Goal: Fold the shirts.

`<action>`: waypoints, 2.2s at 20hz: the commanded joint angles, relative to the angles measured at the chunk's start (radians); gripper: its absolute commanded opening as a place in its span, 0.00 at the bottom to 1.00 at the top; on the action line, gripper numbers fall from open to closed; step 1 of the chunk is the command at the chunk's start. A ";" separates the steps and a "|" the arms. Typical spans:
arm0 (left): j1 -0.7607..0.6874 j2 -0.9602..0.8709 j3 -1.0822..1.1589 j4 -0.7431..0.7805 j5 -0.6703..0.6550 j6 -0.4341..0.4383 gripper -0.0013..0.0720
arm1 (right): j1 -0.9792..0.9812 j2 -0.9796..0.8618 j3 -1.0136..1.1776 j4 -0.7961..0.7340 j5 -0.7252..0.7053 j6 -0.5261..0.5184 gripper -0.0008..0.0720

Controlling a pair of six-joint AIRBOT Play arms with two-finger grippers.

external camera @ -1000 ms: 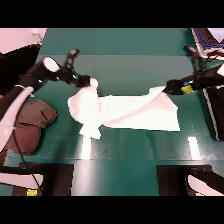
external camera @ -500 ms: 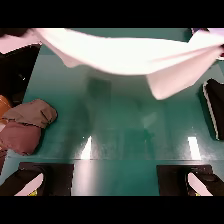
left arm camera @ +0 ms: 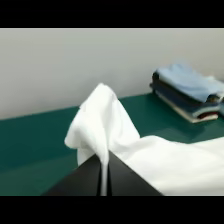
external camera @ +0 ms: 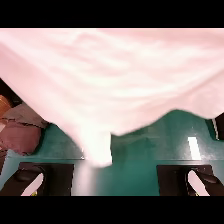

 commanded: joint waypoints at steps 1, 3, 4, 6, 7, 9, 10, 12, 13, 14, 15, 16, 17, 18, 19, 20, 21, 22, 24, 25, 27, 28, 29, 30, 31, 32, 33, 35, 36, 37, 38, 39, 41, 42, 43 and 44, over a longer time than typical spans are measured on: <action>0.001 -0.149 0.009 0.066 -0.270 -0.008 0.05 | 0.030 -0.077 -0.113 -0.009 0.079 0.030 0.03; 0.001 -0.309 -0.006 0.066 -0.387 -0.007 0.05 | 0.101 -0.161 -0.237 -0.010 0.074 0.036 0.03; 0.001 -0.385 -0.041 0.066 -0.388 -0.007 0.05 | 0.141 -0.216 -0.305 -0.011 0.057 0.036 0.03; 0.001 -0.511 -0.132 0.066 -0.327 -0.002 0.05 | 0.210 -0.334 -0.420 -0.011 -0.014 0.035 0.03; 0.001 -0.573 -0.185 0.067 -0.263 0.002 0.05 | 0.238 -0.402 -0.456 -0.011 -0.068 0.035 0.03; 0.001 -0.679 -0.261 0.084 -0.133 0.005 0.06 | 0.276 -0.527 -0.466 -0.009 -0.150 0.034 0.03; 0.001 -0.725 -0.276 0.108 -0.084 0.003 0.06 | 0.287 -0.588 -0.450 -0.002 -0.178 0.034 0.03; 0.002 -0.787 -0.277 0.136 -0.025 0.003 0.06 | 0.299 -0.687 -0.383 0.000 -0.195 0.034 0.03; 0.002 -0.797 -0.277 0.137 0.000 0.003 0.28 | 0.299 -0.724 -0.343 0.003 -0.191 0.034 0.04; 0.002 -0.798 -0.276 0.137 0.022 0.002 0.75 | 0.298 -0.755 -0.301 0.021 -0.188 0.034 0.09; 0.002 -0.798 -0.264 0.138 0.017 -0.002 0.85 | 0.289 -0.777 -0.257 0.050 -0.182 0.034 0.39; 0.002 -0.794 -0.247 0.141 -0.017 -0.001 0.84 | 0.277 -0.788 -0.220 0.079 -0.171 0.032 0.59; 0.010 -0.782 -0.235 0.145 -0.065 -0.001 0.84 | 0.259 -0.790 -0.189 0.115 -0.150 0.012 0.59; 0.025 -0.758 -0.233 0.147 -0.116 0.000 0.84 | 0.238 -0.782 -0.171 0.148 -0.116 -0.008 0.59; 0.040 -0.734 -0.243 0.158 -0.148 0.000 0.84 | 0.217 -0.762 -0.175 0.176 -0.089 -0.039 0.58; 0.061 -0.699 -0.278 0.163 -0.167 -0.002 0.84 | 0.192 -0.726 -0.203 0.183 -0.080 -0.050 0.58; 0.082 -0.651 -0.337 0.163 -0.177 -0.007 0.84 | 0.171 -0.678 -0.256 0.183 -0.082 -0.060 0.58; 0.097 -0.604 -0.404 0.163 -0.181 -0.012 0.84 | 0.148 -0.629 -0.312 0.183 -0.082 -0.068 0.58; 0.106 -0.497 -0.569 0.163 -0.177 -0.019 0.84 | 0.108 -0.530 -0.436 0.183 -0.093 -0.071 0.58; 0.105 -0.448 -0.652 0.151 -0.177 -0.020 0.84 | 0.090 -0.483 -0.496 0.183 -0.101 -0.072 0.58; 0.106 -0.358 -0.823 0.114 -0.144 -0.021 0.84 | 0.067 -0.404 -0.588 0.183 -0.119 -0.089 0.58; 0.106 -0.319 -0.903 0.098 -0.106 -0.028 0.84 | 0.062 -0.373 -0.623 0.183 -0.132 -0.089 0.58; 0.106 -0.290 -0.966 0.094 -0.069 -0.047 0.84 | 0.058 -0.343 -0.655 0.183 -0.144 -0.089 0.58; 0.106 -0.272 -1.020 0.091 -0.039 -0.069 0.84 | 0.056 -0.320 -0.676 0.183 -0.149 -0.089 0.58; 0.106 -0.267 -1.060 0.084 -0.019 -0.077 0.84 | 0.057 -0.303 -0.692 0.183 -0.151 -0.089 0.58; 0.106 -0.267 -1.095 0.070 0.012 -0.076 0.84 | 0.056 -0.290 -0.703 0.183 -0.153 -0.089 0.58; 0.106 -0.267 -1.124 0.048 0.049 -0.076 0.84 | 0.058 -0.279 -0.715 0.183 -0.160 -0.089 0.58; 0.105 -0.267 -1.158 -0.011 0.103 -0.074 0.84 | 0.058 -0.266 -0.726 0.183 -0.171 -0.089 0.58; 0.102 -0.267 -1.168 -0.035 0.122 -0.068 0.84 | 0.057 -0.266 -0.725 0.183 -0.170 -0.089 0.58; 0.091 -0.268 -1.173 -0.043 0.140 -0.068 0.84 | 0.058 -0.266 -0.725 0.183 -0.169 -0.089 0.58; 0.076 -0.270 -1.176 -0.048 0.160 -0.068 0.84 | 0.058 -0.267 -0.725 0.183 -0.170 -0.089 0.58; 0.057 -0.275 -1.176 -0.054 0.173 -0.069 0.84 | 0.058 -0.267 -0.725 0.183 -0.170 -0.089 0.58; 0.026 -0.280 -1.176 -0.057 0.189 -0.076 0.84 | 0.058 -0.267 -0.725 0.183 -0.166 -0.089 0.58; 0.020 -0.280 -1.176 -0.058 0.189 -0.077 0.83 | 0.057 -0.267 -0.725 0.183 -0.163 -0.089 0.58; 0.021 -0.280 -1.175 -0.062 0.186 -0.079 0.55 | 0.057 -0.267 -0.725 0.183 -0.162 -0.089 0.58; 0.021 -0.279 -1.172 -0.058 0.185 -0.079 0.18 | 0.053 -0.266 -0.725 0.180 -0.157 -0.089 0.58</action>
